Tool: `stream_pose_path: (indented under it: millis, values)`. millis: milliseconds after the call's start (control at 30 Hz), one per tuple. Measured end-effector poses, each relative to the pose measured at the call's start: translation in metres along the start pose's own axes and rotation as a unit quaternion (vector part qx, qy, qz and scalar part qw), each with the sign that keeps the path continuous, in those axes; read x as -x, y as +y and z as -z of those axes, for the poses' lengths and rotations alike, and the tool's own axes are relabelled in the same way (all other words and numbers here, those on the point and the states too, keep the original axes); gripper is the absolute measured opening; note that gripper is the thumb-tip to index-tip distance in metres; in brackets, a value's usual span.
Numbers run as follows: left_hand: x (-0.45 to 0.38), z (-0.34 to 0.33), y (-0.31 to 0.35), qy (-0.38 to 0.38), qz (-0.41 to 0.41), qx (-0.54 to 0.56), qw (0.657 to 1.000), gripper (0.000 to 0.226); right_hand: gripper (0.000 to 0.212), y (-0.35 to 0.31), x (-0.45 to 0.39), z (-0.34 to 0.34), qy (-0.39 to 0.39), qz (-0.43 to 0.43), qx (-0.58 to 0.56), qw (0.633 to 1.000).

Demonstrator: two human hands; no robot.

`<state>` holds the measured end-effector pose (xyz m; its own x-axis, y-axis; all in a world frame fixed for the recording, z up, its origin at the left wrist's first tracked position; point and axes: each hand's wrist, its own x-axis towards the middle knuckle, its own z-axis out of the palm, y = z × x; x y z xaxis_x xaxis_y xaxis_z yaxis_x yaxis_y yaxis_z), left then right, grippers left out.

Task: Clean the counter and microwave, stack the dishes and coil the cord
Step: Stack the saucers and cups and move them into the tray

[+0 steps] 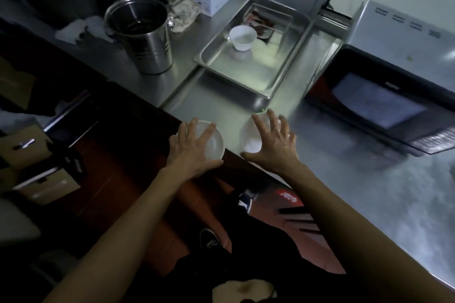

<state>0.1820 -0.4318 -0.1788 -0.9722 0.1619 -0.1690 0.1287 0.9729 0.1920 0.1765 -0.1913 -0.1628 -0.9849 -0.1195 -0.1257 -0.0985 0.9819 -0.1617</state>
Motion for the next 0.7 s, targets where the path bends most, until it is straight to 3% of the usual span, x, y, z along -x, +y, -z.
stream_pose_path:
  millis: [700]
  values:
    - [-0.171,0.039,-0.047,-0.041,0.028,-0.007,0.999,0.111,0.114,-0.004,-0.199,0.007,-0.017,0.007,-0.06,0.998]
